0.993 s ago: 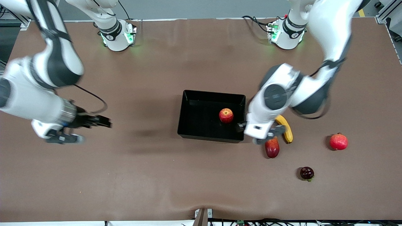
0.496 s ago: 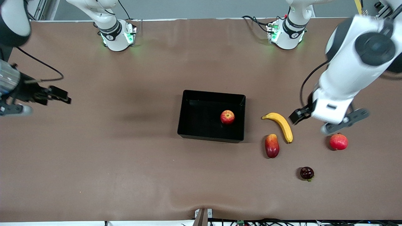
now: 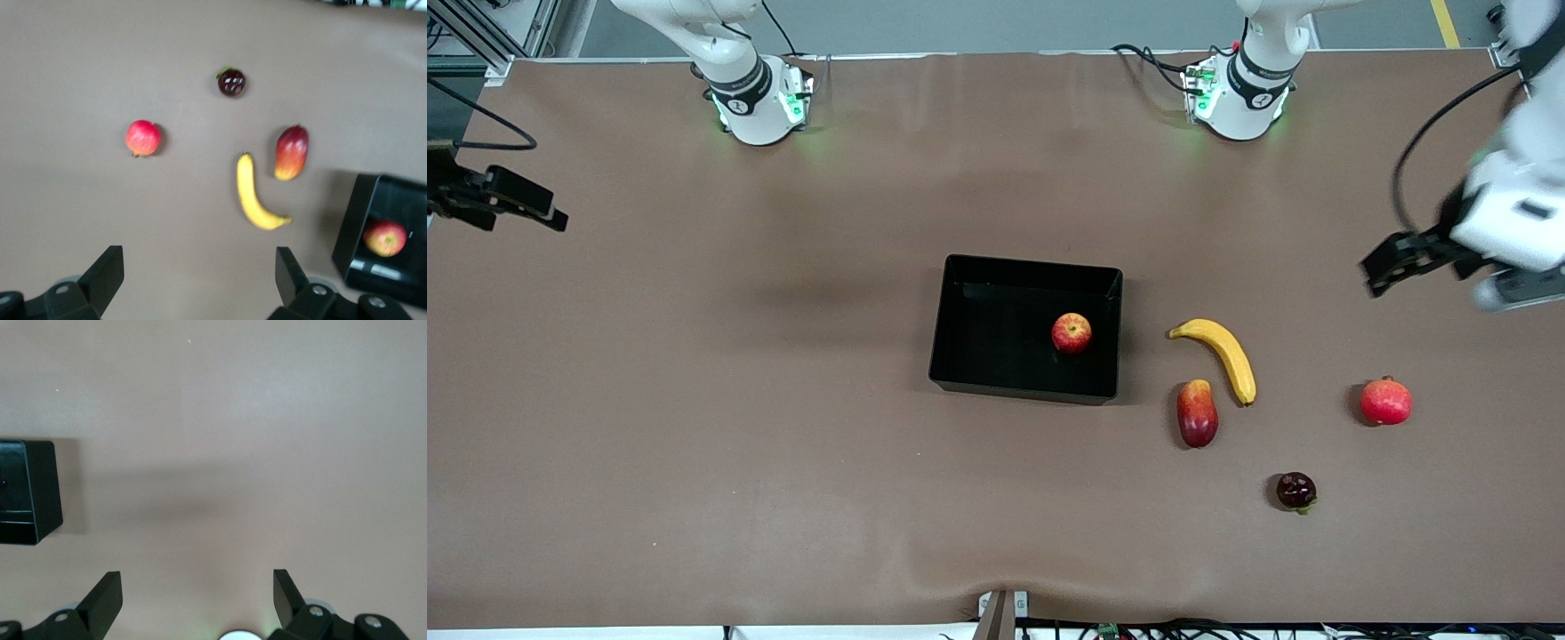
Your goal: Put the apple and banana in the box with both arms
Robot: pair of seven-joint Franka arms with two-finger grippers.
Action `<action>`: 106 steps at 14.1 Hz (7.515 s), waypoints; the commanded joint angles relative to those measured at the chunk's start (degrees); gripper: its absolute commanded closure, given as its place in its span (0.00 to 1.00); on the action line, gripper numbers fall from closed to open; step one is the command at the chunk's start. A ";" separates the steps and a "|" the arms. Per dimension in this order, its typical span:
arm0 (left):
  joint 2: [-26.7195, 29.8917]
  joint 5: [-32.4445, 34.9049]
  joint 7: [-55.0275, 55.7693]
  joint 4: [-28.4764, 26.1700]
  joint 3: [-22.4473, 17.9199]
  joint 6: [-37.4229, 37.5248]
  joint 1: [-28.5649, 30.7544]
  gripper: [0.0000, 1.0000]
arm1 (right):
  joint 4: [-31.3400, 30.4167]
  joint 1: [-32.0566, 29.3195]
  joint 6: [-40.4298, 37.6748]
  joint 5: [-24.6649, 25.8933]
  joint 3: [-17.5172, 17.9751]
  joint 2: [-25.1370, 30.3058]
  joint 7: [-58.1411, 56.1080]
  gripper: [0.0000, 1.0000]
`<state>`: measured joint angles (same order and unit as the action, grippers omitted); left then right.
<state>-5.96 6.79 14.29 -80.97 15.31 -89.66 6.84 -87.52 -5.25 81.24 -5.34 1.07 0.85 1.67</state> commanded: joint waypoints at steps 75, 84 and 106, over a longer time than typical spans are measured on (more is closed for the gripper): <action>-21.10 -6.44 11.03 -37.51 -10.56 -49.12 -12.03 0.24 | 1.21 0.51 2.17 4.64 0.24 0.20 3.25 0.00; -10.76 -6.44 11.20 -36.45 -10.48 -35.44 -11.67 1.00 | 1.30 0.42 2.08 4.72 0.24 0.29 3.25 0.00; -33.75 -6.09 57.17 -0.77 1.21 -25.98 -34.70 1.00 | 1.30 0.51 2.25 4.55 0.24 0.20 3.34 0.00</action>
<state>-36.91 0.25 70.60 -84.35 17.29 -112.75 -26.04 -86.65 -4.78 83.48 -0.60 1.17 1.06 4.21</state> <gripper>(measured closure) 0.617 0.000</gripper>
